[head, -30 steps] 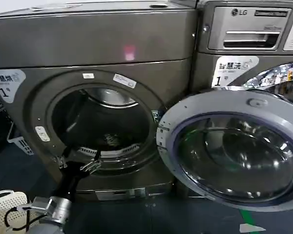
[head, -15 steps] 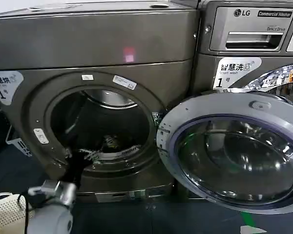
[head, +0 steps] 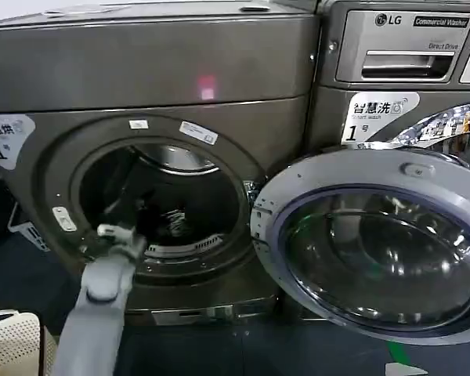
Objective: Grasp the clothes from the dryer.
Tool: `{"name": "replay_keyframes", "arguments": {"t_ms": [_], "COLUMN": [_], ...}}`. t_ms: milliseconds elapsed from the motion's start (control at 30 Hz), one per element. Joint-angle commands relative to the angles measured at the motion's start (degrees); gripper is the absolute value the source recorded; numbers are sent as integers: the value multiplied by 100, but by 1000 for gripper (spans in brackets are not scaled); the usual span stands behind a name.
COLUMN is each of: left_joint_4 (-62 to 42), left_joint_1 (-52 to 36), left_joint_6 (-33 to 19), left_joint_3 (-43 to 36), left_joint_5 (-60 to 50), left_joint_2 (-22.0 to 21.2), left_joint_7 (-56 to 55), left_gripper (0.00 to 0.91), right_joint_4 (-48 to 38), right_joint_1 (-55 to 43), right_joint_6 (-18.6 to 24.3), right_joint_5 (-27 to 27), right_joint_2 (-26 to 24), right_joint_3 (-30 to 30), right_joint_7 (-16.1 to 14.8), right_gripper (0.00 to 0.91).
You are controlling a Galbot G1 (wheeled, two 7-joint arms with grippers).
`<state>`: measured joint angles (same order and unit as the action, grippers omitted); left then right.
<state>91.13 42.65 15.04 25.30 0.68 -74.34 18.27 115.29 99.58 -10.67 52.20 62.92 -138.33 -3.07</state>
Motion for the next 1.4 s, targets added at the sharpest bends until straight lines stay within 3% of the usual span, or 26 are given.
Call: {"name": "replay_keyframes", "arguments": {"t_ms": [33,367,633,800,1000,1400], "left_joint_4": [-2924,-4889,-5777,-6501,-7078,-7356], "left_joint_1": [-2237,-3543,-4344,-4776,-4943,-4819], "left_joint_6": [-585,-1505,-1642,-1864,-1667,-1259], "left_joint_3": [-993,-1658,-2597,-2893,-3067,-3100], "left_joint_5": [-1768,-3988,-4228,-4383,-4595,-4678], "left_joint_2": [503,261,142,-167,-494,-693], "left_joint_7": [2161,3070,4092,4348,3897,3347], "left_gripper": [907,907,907,907,907,907], "right_joint_4": [-25,-111,-39,-64,-67,-46], "right_joint_1": [-5,23,-82,-97,-107,-114], "right_joint_6": [19,55,64,90,103,131], "right_joint_5": [-11,-27,-96,-116,-114,-115], "right_joint_2": [1,-5,51,72,79,80], "right_joint_3": [0,-68,81,96,104,139], "right_joint_7": [3,-7,-1,-16,-26,-63], "right_gripper": [907,907,907,907,907,907]}}
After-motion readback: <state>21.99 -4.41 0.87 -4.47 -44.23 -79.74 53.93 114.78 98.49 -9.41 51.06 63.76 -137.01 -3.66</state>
